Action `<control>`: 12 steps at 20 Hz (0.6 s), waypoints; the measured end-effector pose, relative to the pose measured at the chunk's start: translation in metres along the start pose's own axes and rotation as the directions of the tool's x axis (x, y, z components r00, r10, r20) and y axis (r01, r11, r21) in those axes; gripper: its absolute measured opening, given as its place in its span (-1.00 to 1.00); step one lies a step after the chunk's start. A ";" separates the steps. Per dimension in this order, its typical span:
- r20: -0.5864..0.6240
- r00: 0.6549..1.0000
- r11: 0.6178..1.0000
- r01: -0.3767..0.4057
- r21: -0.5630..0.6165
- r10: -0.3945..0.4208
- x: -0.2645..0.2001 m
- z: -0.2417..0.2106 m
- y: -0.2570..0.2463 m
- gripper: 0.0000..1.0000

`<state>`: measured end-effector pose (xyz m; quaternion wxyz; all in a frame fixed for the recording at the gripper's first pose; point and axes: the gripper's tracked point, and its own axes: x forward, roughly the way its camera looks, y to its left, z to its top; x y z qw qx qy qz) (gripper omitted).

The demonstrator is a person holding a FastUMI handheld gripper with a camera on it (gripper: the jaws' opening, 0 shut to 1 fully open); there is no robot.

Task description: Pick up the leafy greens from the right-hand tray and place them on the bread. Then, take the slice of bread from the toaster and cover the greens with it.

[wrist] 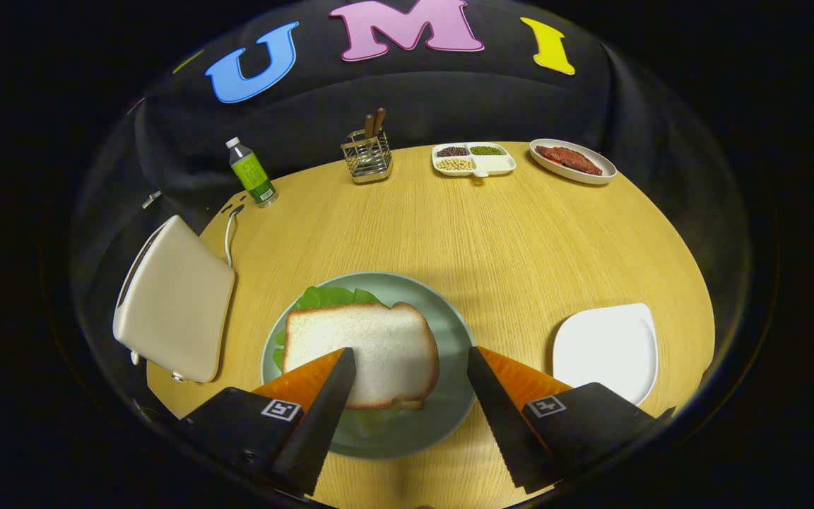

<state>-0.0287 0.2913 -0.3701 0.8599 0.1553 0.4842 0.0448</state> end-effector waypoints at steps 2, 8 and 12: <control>0.021 1.000 1.000 -0.013 -0.002 0.013 -0.008 0.007 0.001 0.98; 0.185 0.982 0.999 -0.024 -0.041 0.031 -0.065 0.072 -0.006 0.99; 0.331 0.942 0.998 -0.042 -0.049 0.055 -0.119 0.138 -0.006 0.98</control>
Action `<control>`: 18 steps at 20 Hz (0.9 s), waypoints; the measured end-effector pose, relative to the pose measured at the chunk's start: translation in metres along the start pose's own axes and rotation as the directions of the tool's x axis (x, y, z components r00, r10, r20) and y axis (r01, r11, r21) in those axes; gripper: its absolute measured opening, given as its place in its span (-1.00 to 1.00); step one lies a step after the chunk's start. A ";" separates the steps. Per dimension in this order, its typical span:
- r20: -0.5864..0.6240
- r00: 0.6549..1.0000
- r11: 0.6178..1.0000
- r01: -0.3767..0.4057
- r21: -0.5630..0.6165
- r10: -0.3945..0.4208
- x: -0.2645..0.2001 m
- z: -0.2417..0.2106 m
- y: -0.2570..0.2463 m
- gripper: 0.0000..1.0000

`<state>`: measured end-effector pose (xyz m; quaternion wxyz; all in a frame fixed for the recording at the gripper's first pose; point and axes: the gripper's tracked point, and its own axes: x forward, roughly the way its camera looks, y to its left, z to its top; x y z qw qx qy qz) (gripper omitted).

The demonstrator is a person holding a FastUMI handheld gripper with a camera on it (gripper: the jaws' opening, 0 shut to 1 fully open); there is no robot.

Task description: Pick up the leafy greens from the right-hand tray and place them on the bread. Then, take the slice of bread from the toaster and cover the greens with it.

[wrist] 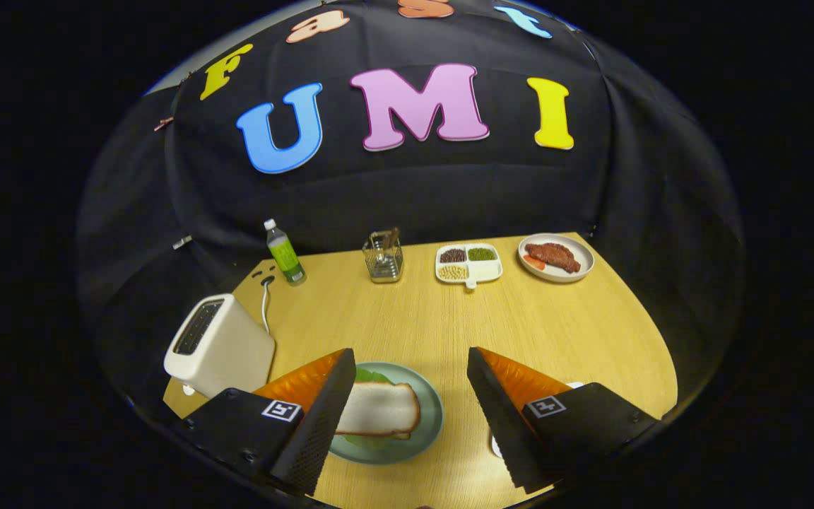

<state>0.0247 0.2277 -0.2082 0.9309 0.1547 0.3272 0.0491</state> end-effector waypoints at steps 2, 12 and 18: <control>0.069 0.998 1.000 -0.007 -0.016 0.008 -0.017 0.033 0.002 0.98; 0.293 0.956 0.973 0.038 -0.228 0.032 -0.096 0.111 0.012 0.97; 0.314 0.949 0.973 0.046 -0.224 0.027 -0.116 0.115 0.002 0.96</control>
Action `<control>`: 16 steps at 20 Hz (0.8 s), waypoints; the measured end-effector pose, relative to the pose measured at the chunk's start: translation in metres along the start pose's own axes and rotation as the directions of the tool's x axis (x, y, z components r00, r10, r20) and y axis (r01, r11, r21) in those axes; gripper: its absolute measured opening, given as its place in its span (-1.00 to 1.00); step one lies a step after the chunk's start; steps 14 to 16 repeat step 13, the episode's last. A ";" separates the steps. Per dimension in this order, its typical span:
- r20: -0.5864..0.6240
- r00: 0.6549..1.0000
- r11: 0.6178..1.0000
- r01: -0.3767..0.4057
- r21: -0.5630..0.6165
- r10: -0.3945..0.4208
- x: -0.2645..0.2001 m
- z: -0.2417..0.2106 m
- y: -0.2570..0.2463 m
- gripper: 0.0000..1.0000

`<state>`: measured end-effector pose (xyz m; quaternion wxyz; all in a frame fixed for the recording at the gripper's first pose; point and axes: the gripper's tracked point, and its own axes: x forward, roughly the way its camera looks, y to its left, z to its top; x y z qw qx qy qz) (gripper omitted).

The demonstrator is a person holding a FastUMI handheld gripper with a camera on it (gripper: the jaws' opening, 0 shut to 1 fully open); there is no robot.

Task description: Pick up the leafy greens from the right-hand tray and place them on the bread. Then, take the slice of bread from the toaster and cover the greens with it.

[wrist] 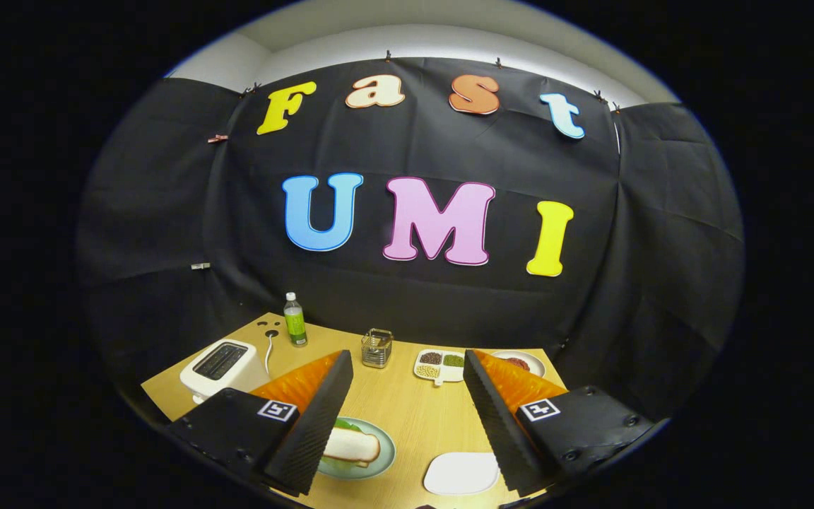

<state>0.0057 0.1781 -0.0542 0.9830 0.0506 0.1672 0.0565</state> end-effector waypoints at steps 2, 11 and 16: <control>0.000 1.000 1.000 0.003 0.018 -0.003 -0.003 0.000 -0.002 0.96; 0.011 1.000 1.000 0.007 0.020 -0.007 -0.004 0.001 -0.006 0.96; 0.006 1.000 0.999 0.009 0.030 -0.009 -0.003 0.000 -0.007 0.96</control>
